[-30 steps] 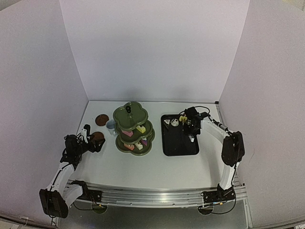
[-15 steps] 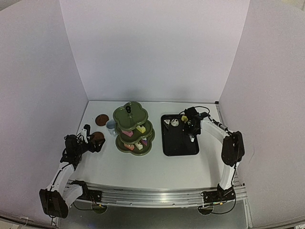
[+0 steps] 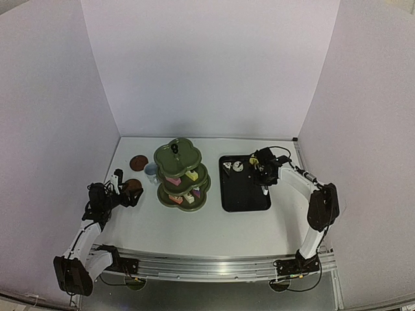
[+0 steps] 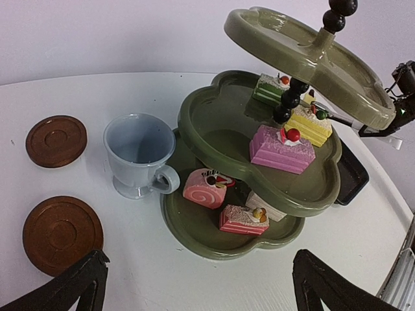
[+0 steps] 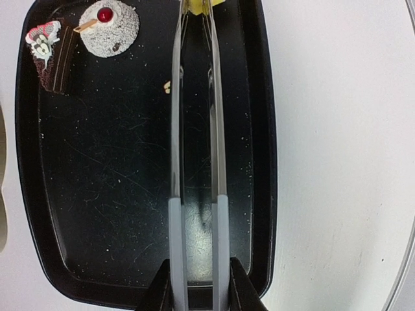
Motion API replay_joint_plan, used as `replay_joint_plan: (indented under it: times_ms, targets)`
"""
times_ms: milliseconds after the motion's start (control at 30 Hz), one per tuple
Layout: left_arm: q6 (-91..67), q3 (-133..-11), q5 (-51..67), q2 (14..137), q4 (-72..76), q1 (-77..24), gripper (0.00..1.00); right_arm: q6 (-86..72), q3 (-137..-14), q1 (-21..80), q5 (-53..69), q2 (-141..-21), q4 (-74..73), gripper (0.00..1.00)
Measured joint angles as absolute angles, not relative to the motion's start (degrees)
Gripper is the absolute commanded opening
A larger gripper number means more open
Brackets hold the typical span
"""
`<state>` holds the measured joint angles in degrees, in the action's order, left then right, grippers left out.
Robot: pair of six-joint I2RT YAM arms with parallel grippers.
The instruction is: Serve the afternoon tea
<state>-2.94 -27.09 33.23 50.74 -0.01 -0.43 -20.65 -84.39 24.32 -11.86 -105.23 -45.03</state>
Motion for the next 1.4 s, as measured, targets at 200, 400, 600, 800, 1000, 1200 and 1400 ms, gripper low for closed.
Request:
replay_joint_plan:
  times_ms: [200, 400, 600, 800, 1000, 1200, 1400]
  targets:
    - [-2.94, -27.09, 33.23, 50.72, -0.03, -0.43, 1.0, -17.19, -84.37, 25.63, -11.64, -102.56, -45.06, 0.0]
    - [-2.92, -27.09, 33.23, 50.7, -0.03, -0.43, 1.0, -10.45, -87.85, 29.96, -8.18, -95.63, -45.56, 0.0]
    - [-2.94, -27.09, 33.26, 50.72, 0.0, -0.43, 1.0, -4.62, -96.08, 38.52, -3.72, -90.95, -45.08, 0.0]
    - [-2.92, -27.09, 33.28, 50.71, -0.03, -0.43, 1.0, -2.08, -101.97, 45.06, -1.69, -92.14, -47.71, 0.0]
    - [-2.92, -27.09, 33.3, 50.7, -0.01, -0.43, 1.0, 0.38, -107.59, 47.39, -2.92, -97.22, -53.47, 0.0]
    - [-2.92, -27.09, 33.3, 50.65, -0.03, -0.43, 1.0, 2.17, -110.55, 48.78, -4.2, -100.11, -57.34, 0.0]
    - [-2.85, -27.09, 33.28, 50.63, -0.03, -0.43, 1.0, 3.53, -113.04, 49.57, -5.06, -100.92, -59.91, 0.0]
